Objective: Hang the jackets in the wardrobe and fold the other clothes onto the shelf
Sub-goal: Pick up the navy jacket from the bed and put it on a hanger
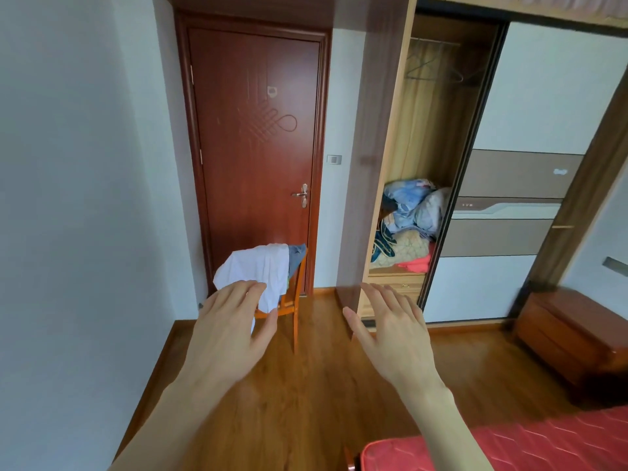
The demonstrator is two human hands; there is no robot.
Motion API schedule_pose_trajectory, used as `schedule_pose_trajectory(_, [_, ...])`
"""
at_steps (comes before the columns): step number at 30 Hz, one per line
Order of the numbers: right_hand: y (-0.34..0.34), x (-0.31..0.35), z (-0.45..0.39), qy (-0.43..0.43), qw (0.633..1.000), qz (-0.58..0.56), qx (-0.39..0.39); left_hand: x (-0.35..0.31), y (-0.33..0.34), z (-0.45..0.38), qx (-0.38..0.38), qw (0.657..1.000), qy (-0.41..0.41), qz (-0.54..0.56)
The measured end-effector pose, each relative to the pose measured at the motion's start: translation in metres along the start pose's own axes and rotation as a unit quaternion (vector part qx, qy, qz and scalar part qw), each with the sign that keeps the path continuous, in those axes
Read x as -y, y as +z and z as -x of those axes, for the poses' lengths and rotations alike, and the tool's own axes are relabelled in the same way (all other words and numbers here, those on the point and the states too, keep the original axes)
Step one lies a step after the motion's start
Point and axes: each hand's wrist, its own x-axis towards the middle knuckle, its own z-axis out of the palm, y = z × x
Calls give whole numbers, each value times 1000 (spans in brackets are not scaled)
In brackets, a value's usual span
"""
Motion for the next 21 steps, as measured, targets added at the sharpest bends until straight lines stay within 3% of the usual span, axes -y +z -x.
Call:
schedule_pose_trajectory(10, [78, -42, -93, 64, 997, 37, -2, 29, 102, -130, 24, 998, 48, 43])
schedule_pose_trajectory(21, [181, -136, -207, 120, 989, 88, 0, 27, 243, -280, 32, 992, 105, 63])
